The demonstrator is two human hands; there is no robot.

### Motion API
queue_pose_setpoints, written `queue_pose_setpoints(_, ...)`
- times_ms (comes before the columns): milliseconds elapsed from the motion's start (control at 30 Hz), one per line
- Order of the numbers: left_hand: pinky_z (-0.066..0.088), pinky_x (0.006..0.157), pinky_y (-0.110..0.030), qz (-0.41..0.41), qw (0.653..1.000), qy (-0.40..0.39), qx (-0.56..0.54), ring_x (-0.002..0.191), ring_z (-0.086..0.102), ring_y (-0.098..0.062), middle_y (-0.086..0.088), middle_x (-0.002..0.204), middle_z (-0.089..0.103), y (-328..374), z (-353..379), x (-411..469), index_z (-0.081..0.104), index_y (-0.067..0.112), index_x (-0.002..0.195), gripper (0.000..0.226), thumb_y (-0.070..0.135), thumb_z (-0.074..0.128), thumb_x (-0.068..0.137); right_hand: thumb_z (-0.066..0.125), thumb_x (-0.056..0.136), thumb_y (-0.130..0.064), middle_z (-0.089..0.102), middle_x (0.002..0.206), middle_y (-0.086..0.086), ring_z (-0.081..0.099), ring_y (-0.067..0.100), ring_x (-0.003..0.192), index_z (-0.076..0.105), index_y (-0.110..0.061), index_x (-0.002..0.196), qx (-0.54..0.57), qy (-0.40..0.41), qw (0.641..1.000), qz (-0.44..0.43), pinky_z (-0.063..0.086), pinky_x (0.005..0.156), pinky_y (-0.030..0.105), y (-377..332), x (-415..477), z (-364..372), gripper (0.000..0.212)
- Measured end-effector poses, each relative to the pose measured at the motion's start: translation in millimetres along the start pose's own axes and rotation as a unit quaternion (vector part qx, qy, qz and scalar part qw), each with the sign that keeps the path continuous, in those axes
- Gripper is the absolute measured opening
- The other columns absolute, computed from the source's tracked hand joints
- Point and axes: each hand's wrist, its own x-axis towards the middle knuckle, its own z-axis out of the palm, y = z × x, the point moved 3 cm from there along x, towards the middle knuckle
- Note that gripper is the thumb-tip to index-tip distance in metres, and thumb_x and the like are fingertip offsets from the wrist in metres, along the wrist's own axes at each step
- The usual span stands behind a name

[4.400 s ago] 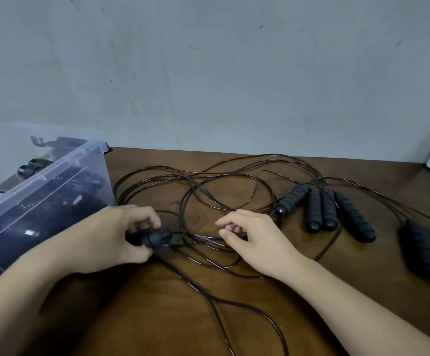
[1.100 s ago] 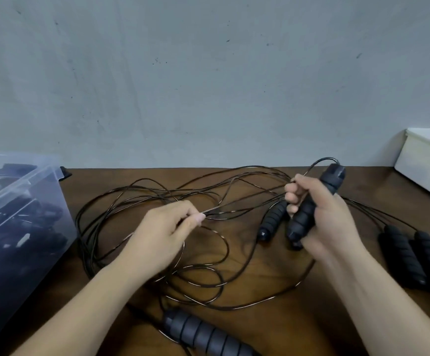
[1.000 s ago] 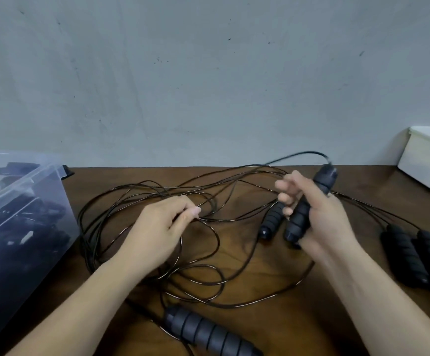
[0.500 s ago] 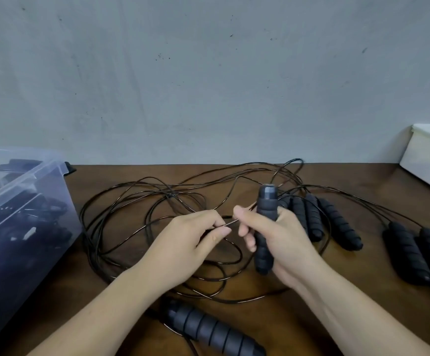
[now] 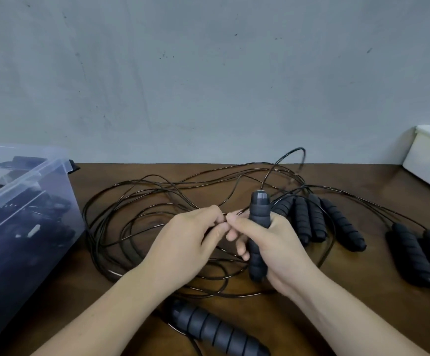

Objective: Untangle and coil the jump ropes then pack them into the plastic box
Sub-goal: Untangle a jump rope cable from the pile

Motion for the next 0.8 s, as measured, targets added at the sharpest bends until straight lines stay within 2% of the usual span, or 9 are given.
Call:
queue_pose_setpoints(67, 0.052, 0.069, -0.039, -0.006, 1.000, -0.009, -0.004, 0.081, 0.061, -0.008, 0.015, 0.081, 0.061, -0.4, 1.9, -0.9, 0.059, 0.034, 0.094, 0.013, 0.040, 0.058, 0.105, 0.078, 0.095, -0.018, 0.072, 0.079, 0.016, 0.057, 0.020, 0.059, 0.074, 0.004, 0.093, -0.014, 0.008, 1.000, -0.003, 0.048, 0.052, 0.029, 1.5, -1.9, 0.7, 0.023)
queue_pose_setpoints(200, 0.054, 0.073, -0.044, -0.027, 0.999, -0.014, -0.034, 0.086, 0.064, -0.010, 0.014, 0.083, 0.065, -8.9, 1.4, 2.1, 0.062, 0.034, 0.091, 0.018, 0.047, 0.060, 0.103, 0.078, 0.095, -0.016, 0.073, 0.079, 0.016, 0.057, 0.020, 0.059, 0.075, 0.001, 0.089, -0.020, 0.015, 1.000, -0.007, 0.048, 0.054, 0.029, -1.8, 0.0, -2.7, 0.018)
queue_pose_setpoints(367, 0.056, 0.076, -0.040, -0.068, 0.997, 0.017, -0.019, 0.086, 0.065, -0.007, 0.014, 0.081, 0.068, -27.7, -16.6, 8.5, 0.063, 0.033, 0.085, 0.025, 0.054, 0.063, 0.100, 0.077, 0.095, -0.019, 0.066, 0.067, 0.010, 0.049, 0.019, 0.056, 0.068, 0.005, 0.088, 0.046, 0.082, 0.995, -0.023, 0.044, 0.057, 0.029, -22.8, 9.4, -30.0, 0.026)
queue_pose_setpoints(467, 0.054, 0.073, -0.036, -0.086, 0.996, 0.021, -0.008, 0.082, 0.063, -0.006, 0.012, 0.077, 0.067, -36.0, -23.1, 10.5, 0.062, 0.035, 0.083, 0.027, 0.056, 0.062, 0.099, 0.078, 0.095, -0.023, 0.062, 0.066, 0.008, 0.047, 0.020, 0.055, 0.069, -0.002, 0.082, 0.076, 0.107, 0.991, -0.029, 0.037, 0.063, 0.035, -28.7, 15.1, -44.2, 0.026)
queue_pose_setpoints(567, 0.053, 0.069, -0.039, -0.089, 0.996, 0.026, -0.005, 0.078, 0.062, -0.011, 0.009, 0.074, 0.065, -32.4, -21.2, 9.3, 0.062, 0.034, 0.085, 0.026, 0.055, 0.060, 0.100, 0.077, 0.096, -0.029, 0.065, 0.075, 0.016, 0.048, 0.021, 0.057, 0.077, -0.005, 0.086, 0.078, 0.093, 0.992, -0.023, 0.031, 0.062, 0.034, -25.8, 15.7, -38.8, 0.025)
queue_pose_setpoints(667, 0.053, 0.069, -0.039, -0.065, 0.997, 0.025, -0.024, 0.078, 0.063, -0.012, 0.010, 0.074, 0.064, -19.1, -13.7, 6.7, 0.062, 0.033, 0.086, 0.024, 0.052, 0.061, 0.101, 0.076, 0.096, -0.020, 0.076, 0.095, 0.019, 0.054, 0.021, 0.062, 0.075, -0.002, 0.104, 0.063, 0.056, 0.996, -0.034, 0.041, 0.054, 0.030, -18.7, 10.0, -22.1, 0.020)
queue_pose_setpoints(800, 0.054, 0.069, -0.041, -0.023, 0.999, -0.004, -0.023, 0.077, 0.060, -0.009, 0.013, 0.073, 0.060, -5.2, 0.4, 1.5, 0.060, 0.033, 0.087, 0.017, 0.042, 0.065, 0.101, 0.076, 0.096, -0.011, 0.075, 0.085, 0.018, 0.061, 0.024, 0.062, 0.075, 0.000, 0.103, -0.005, 0.019, 0.999, -0.042, 0.048, 0.052, 0.029, -1.3, 2.1, -3.5, 0.013)
